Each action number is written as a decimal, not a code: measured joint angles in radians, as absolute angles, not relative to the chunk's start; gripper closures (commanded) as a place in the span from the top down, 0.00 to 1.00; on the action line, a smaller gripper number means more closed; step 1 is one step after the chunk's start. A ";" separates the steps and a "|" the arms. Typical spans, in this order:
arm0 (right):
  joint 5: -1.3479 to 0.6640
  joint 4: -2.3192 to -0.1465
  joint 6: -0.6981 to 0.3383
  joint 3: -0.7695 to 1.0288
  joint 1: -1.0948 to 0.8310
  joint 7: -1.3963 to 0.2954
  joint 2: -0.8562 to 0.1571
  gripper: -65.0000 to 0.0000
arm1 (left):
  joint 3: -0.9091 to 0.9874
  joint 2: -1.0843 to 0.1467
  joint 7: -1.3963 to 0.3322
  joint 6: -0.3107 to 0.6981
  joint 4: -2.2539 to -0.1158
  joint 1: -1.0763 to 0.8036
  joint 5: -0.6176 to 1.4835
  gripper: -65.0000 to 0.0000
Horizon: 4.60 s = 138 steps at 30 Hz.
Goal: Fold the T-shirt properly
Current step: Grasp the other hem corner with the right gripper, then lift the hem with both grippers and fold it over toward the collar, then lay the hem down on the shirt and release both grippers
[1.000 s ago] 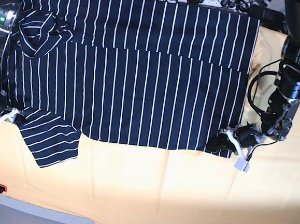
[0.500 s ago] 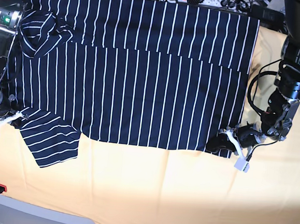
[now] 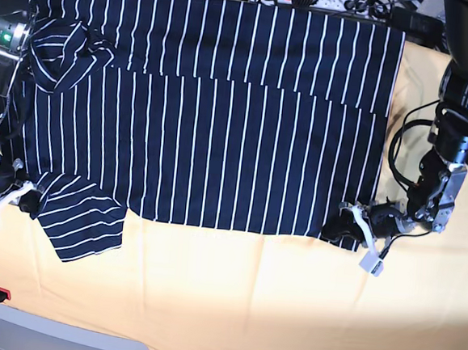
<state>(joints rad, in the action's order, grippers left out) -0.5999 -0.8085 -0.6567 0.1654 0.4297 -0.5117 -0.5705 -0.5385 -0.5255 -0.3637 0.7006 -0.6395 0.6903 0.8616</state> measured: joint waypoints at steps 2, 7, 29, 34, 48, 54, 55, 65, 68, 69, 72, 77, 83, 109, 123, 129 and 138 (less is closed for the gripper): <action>-0.554 -0.809 -0.643 0.165 0.433 -0.511 -0.574 0.00 | -0.543 -0.524 -0.336 0.701 -0.639 0.705 0.812 0.00; -0.463 -0.809 -0.583 0.165 0.435 -0.450 -0.574 0.00 | -0.543 -0.516 -0.233 0.690 -0.639 0.729 0.714 0.00; -0.673 -0.837 -0.682 0.165 0.461 -0.687 -0.637 0.00 | -0.543 -0.563 -0.263 0.693 -0.736 0.712 0.730 0.00; -0.757 -0.838 -0.682 0.164 0.453 -0.780 -0.660 0.00 | -0.543 -0.593 -0.479 0.690 -0.876 0.700 0.858 0.00; -0.846 -1.041 -0.688 0.160 0.257 -0.878 -0.759 0.00 | -0.535 -0.781 -0.548 0.693 -1.279 0.514 0.920 0.00; -0.848 -1.189 -0.689 0.160 0.117 -0.891 -0.799 0.00 | -0.433 -0.838 -0.548 0.693 -1.314 0.465 0.936 0.00; -0.847 -1.199 -0.689 0.160 0.107 -0.893 -0.802 0.00 | -0.411 -0.842 -0.547 0.693 -1.315 0.460 0.947 0.00; -0.855 -1.206 -0.690 0.160 0.105 -0.904 -0.835 0.00 | -0.377 -0.868 -0.747 0.691 -1.362 0.393 1.122 0.00; -0.869 -1.206 -0.690 0.160 0.105 -0.933 -0.846 0.00 | -0.377 -0.868 -0.791 0.692 -1.420 0.364 1.145 0.00; -0.892 -1.206 -0.690 0.160 0.105 -0.954 -0.848 0.00 | -0.377 -0.870 -0.806 0.692 -1.440 0.357 1.148 0.00; -0.955 -1.206 -0.690 0.160 0.105 -1.046 -0.858 0.00 | -0.377 -0.882 -0.826 0.692 -1.494 0.349 1.145 0.00; -1.023 -1.206 -0.689 0.160 0.105 -1.109 -0.886 0.00 | -0.377 -0.884 -0.923 0.693 -1.544 0.348 1.145 0.00; -1.030 -1.209 -0.689 0.160 0.105 -1.166 -0.915 0.00 | -0.377 -0.921 -0.953 0.693 -1.559 0.332 1.182 0.00; -1.069 -1.211 -0.690 0.160 0.042 -1.258 -0.945 0.63 | -0.377 -0.970 -1.110 0.692 -1.559 0.250 1.324 0.51; -1.119 -1.211 -0.692 0.160 0.103 -1.003 -0.837 0.63 | -0.377 -0.970 -0.979 0.692 -1.558 0.224 1.137 0.51; -0.720 -1.210 -0.640 0.159 0.174 -0.826 -0.685 0.63 | -0.377 -0.970 -0.978 0.693 -1.558 0.224 1.095 0.51; -0.565 -1.145 -0.463 0.161 0.186 -0.720 -0.570 0.63 | -0.377 -0.970 -0.976 0.693 -1.558 0.194 1.097 0.51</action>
<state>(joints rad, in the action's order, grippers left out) -0.5652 -1.1450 -0.4625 0.1608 0.1856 -0.7200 -0.5705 -0.3775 -0.9699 -0.9760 0.6926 -1.5581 0.1944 1.0969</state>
